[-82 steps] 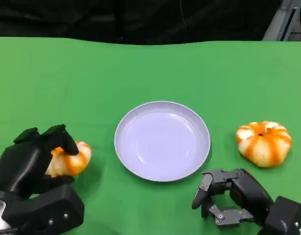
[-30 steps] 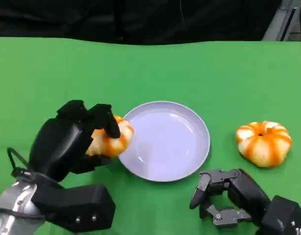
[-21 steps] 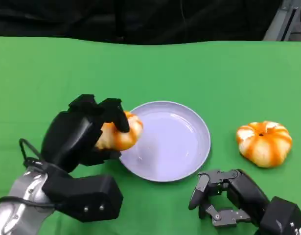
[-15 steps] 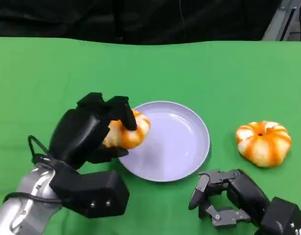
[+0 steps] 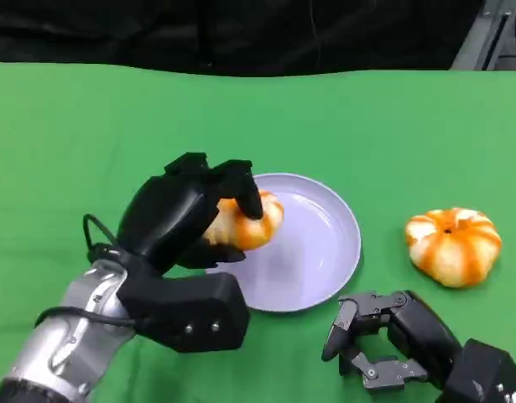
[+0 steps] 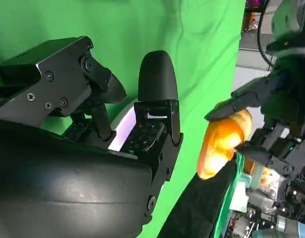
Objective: Grasp the bread from the table and place it into the plate.
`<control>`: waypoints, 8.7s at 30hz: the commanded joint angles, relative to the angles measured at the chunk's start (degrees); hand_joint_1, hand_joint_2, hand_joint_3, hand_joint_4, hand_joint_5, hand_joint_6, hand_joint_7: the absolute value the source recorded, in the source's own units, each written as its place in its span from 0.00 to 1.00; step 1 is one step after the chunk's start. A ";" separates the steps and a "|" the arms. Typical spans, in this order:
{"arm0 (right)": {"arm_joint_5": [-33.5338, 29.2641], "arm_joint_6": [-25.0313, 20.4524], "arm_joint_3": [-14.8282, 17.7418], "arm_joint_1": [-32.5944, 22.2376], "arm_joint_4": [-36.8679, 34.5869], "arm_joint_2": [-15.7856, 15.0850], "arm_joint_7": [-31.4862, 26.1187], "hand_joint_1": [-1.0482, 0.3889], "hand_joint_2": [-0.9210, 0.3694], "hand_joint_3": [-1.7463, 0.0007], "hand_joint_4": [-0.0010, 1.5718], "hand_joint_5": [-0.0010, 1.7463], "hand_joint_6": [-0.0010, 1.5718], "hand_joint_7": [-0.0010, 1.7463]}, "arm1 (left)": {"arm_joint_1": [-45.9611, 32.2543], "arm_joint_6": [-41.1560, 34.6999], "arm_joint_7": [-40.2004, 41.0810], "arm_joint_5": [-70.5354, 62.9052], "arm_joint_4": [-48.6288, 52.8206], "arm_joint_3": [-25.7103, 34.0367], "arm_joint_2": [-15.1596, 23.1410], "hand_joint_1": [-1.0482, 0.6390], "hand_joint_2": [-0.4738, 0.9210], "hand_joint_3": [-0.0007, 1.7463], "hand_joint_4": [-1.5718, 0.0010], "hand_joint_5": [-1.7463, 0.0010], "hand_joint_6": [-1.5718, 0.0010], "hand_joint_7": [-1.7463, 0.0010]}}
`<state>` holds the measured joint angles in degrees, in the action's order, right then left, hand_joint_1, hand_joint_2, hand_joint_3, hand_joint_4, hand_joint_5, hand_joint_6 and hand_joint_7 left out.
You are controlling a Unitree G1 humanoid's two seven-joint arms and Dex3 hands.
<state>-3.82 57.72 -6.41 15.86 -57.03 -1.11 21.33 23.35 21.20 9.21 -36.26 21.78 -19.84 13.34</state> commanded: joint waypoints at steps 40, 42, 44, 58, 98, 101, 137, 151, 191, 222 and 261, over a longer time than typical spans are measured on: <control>1.02 -2.37 -0.58 -1.13 2.63 0.36 0.49 0.84 0.31 0.34 0.63 0.79 0.65 0.59 | 22.54 6.05 4.46 -2.21 35.57 -7.98 -8.28 0.59 0.92 0.00 0.69 0.00 0.71 0.04; 0.97 -1.91 -0.56 -1.24 2.61 0.38 0.49 0.84 0.31 0.34 0.62 0.78 0.65 0.60 | 23.24 6.03 4.23 -2.25 37.36 -8.17 -8.54 0.60 0.92 0.00 0.69 0.00 0.70 0.07; 0.69 -1.51 -0.58 -1.28 2.56 0.18 0.35 0.84 0.31 0.34 0.62 0.78 0.65 0.60 | 23.81 5.99 3.90 -2.17 39.21 -8.31 -8.83 0.60 0.92 0.00 0.70 0.00 0.70 0.07; 1.17 -1.03 -0.46 -1.72 2.39 0.24 0.84 0.86 0.31 0.35 0.62 0.78 0.64 0.60 | 25.15 7.72 1.68 -0.69 45.67 -8.56 -9.97 0.57 0.93 0.00 0.73 0.01 0.71 0.13; 0.27 -1.18 -1.23 -1.58 2.83 0.38 0.43 0.85 0.31 0.35 0.62 0.82 0.63 0.62 | 26.11 8.58 -11.44 4.04 46.23 -6.69 -9.34 0.10 1.00 0.48 0.65 1.00 0.75 1.00; 0.31 -1.44 -1.16 -1.56 2.77 0.45 0.35 0.86 0.31 0.34 0.63 0.82 0.63 0.62 | 25.66 9.54 -10.73 4.86 45.95 -6.07 -9.05 0.07 1.00 0.51 0.61 0.98 0.74 0.99; -0.36 -1.49 -1.17 -0.85 1.77 0.02 0.03 0.89 0.26 0.36 0.62 0.80 0.63 0.63 | 2.95 11.24 -4.66 10.65 6.93 5.50 -1.48 0.24 1.00 0.25 0.43 0.97 0.60 0.99; -1.76 -0.25 -1.32 -0.63 1.15 -0.50 -1.27 0.87 0.29 0.35 0.64 0.79 0.64 0.62 | -1.85 30.03 -6.18 22.69 16.05 11.61 -1.10 0.21 1.00 0.35 0.35 0.97 0.57 0.99; 0.13 -0.87 -0.51 -1.15 1.62 -1.01 0.57 0.88 0.29 0.36 0.63 0.81 0.63 0.64 | -13.86 41.22 -28.22 44.22 28.74 18.51 -5.39 0.18 1.00 0.38 0.34 0.99 0.57 1.00; 0.59 -0.80 -0.29 -0.85 1.02 -0.77 0.88 0.86 0.30 0.36 0.63 0.81 0.63 0.63 | -12.67 36.51 -36.81 41.56 31.69 21.31 -6.32 0.63 0.98 0.02 0.36 1.00 0.53 0.99; 1.94 -0.87 -0.16 -0.69 0.96 -0.64 2.46 0.85 0.32 0.33 0.61 0.80 0.62 0.63 | -10.43 40.09 -29.18 32.90 37.35 16.80 -9.14 0.59 0.78 0.55 0.51 0.12 0.45 0.32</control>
<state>-2.64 56.65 -7.06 15.06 -55.70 -1.14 23.49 13.26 60.29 -20.00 -3.30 58.58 -2.78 3.84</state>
